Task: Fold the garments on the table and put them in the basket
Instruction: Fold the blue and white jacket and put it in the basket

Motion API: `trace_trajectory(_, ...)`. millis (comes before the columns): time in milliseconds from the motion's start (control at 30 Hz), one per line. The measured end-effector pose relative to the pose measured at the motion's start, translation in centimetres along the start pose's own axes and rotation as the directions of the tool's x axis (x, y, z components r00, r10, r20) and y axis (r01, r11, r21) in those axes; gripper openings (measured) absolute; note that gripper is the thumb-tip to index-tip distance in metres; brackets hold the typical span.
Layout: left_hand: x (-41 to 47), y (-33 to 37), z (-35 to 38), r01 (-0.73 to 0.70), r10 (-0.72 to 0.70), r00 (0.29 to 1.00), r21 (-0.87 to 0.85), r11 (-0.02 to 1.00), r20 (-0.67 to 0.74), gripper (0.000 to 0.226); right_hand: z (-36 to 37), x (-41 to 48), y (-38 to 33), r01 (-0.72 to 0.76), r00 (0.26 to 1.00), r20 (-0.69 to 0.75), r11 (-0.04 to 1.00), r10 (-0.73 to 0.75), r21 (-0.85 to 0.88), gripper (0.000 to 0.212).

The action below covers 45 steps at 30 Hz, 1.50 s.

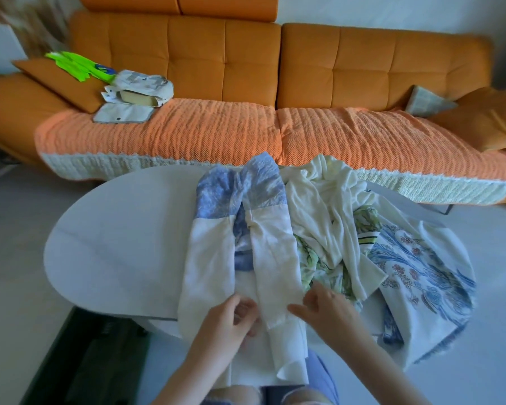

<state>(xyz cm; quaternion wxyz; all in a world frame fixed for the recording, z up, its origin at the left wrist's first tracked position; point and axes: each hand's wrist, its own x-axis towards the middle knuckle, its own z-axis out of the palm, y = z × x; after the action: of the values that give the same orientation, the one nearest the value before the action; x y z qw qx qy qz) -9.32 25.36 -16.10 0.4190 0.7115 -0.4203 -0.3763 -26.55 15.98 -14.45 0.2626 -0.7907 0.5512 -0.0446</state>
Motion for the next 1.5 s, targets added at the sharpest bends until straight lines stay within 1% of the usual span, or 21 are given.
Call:
trace_trajectory(100, -0.9, 0.2, 1.4, 0.050, -0.048, 0.999, -0.065, 0.997, 0.024, 0.003, 1.1, -1.1, 0.7, -0.060, 0.995, 0.082, 0.994, 0.053, 0.086, 0.035)
trace_trajectory(233, -1.4, 0.0, 2.3, 0.070, -0.068, 0.997, -0.100, 0.993, 0.025, 0.006, 1.1, -2.1, 0.4, -0.105, 0.994, 0.020, 0.917, 0.105, 0.384, 0.032)
trace_trajectory(333, -1.6, 0.3, 2.4, 0.124, -0.114, 0.992, -0.215, 0.969, 0.057, 0.008, 0.8, -3.1, -0.6, -0.003, 0.990, -0.129, 0.928, 0.055, 0.372, 0.029)
trace_trajectory(367, -1.7, 0.5, 2.3, 0.152, -0.136, 0.988, -0.260, 0.954, 0.079, 0.011, 0.8, -3.4, -1.2, 0.047, 0.985, -0.172, 0.942, 0.012, 0.332, 0.026)
trace_trajectory(433, -1.8, 0.7, 2.1, 0.177, -0.162, 0.984, -0.279, 0.944, 0.077, 0.018, 0.9, -3.8, -2.2, 0.123, 0.978, -0.192, 0.964, -0.078, 0.235, 0.019)
trace_trajectory(467, -1.8, 0.8, 2.1, 0.160, -0.155, 0.987, -0.240, 0.957, 0.042, 0.018, 1.1, -3.9, -2.6, 0.139, 0.981, -0.166, 0.966, -0.104, 0.218, 0.019)
trace_trajectory(533, -1.7, 1.0, 1.9, 0.077, -0.085, 0.993, -0.094, 0.993, -0.085, 0.009, 1.8, -3.9, -2.8, 0.122, 0.992, -0.067, 0.948, -0.107, 0.293, 0.022)
trace_trajectory(600, -1.8, 1.2, 1.9, 0.033, -0.031, 0.988, 0.011, 0.999, -0.151, 0.018, 2.2, -4.1, -2.2, 0.074, 0.995, 0.029, 0.922, -0.091, 0.380, 0.024)
trace_trajectory(733, -1.5, 1.1, 2.6, 0.037, -0.022, 0.993, 0.125, 0.991, -0.117, 0.040, 2.2, -4.6, 0.0, 0.129, 0.988, 0.036, 0.924, -0.152, 0.361, 0.054)
trace_trajectory(833, -1.1, 0.6, 2.6, 0.076, -0.059, 0.992, 0.162, 0.984, -0.107, 0.025, 2.3, -5.3, 1.0, 0.141, 0.983, 0.046, 0.898, -0.176, 0.418, 0.059)
trace_trajectory(867, -1.1, 0.6, 2.4, 0.107, -0.097, 0.990, 0.106, 0.989, -0.099, 0.016, 2.5, -5.4, 1.2, 0.159, 0.981, 0.041, 0.910, -0.189, 0.383, 0.062)
trace_trajectory(933, -1.1, 0.7, 1.9, 0.204, -0.211, 0.977, -0.156, 0.966, -0.029, 0.005, 3.2, -5.4, 1.5, 0.219, 0.975, -0.006, 0.948, -0.224, 0.232, 0.063)
trace_trajectory(1000, -1.4, 1.1, 1.6, 0.318, -0.298, 0.948, -0.436, 0.842, 0.116, 0.013, 3.8, -5.4, 1.1, 0.257, 0.965, -0.092, 0.960, -0.247, 0.116, 0.055)
trace_trajectory(1033, -1.4, 1.2, 1.4, 0.332, -0.297, 0.943, -0.497, 0.802, 0.151, 0.016, 4.0, -5.4, 0.7, 0.269, 0.956, -0.145, 0.959, -0.254, 0.093, 0.049)
trace_trajectory(1100, -1.4, 1.3, 1.0, 0.281, -0.247, 0.960, -0.482, 0.830, 0.134, 0.019, 4.2, -5.5, -0.1, 0.265, 0.940, -0.247, 0.961, -0.237, 0.084, 0.032)
trace_trajectory(1167, -1.4, 1.4, 0.5, 0.186, -0.184, 0.982, -0.428, 0.885, 0.046, 0.015, 4.4, -5.5, -0.4, 0.224, 0.932, -0.312, 0.969, -0.182, 0.103, 0.016)
trace_trajectory(1233, -1.2, 1.5, 0.0, 0.121, -0.153, 0.987, -0.427, 0.896, -0.040, 0.017, 4.4, -5.6, -0.5, 0.203, 0.910, -0.383, 0.976, -0.158, 0.082, 0.008)
trace_trajectory(1300, -0.8, 1.3, -0.5, 0.101, -0.160, 0.983, -0.458, 0.883, -0.093, 0.026, 4.4, -5.7, -0.3, 0.301, 0.837, -0.455, 0.950, -0.303, -0.079, 0.002)
trace_trajectory(1367, -0.4, 0.9, -0.7, 0.104, -0.175, 0.979, -0.476, 0.873, -0.107, 0.032, 4.5, -5.8, 0.1, 0.368, 0.788, -0.419, 0.890, -0.452, -0.269, 0.014)
trace_trajectory(1433, -0.4, 0.5, -0.3, 0.142, -0.192, 0.979, -0.448, 0.882, -0.069, 0.037, 4.7, -5.8, 0.4, 0.393, 0.779, -0.331, 0.826, -0.533, -0.405, 0.026)
trace_trajectory(1500, -0.6, 0.2, 0.2, 0.101, -0.132, 0.987, -0.279, 0.955, -0.095, 0.042, 4.9, -5.7, 0.6, 0.403, 0.794, -0.245, 0.784, -0.556, -0.472, 0.029)
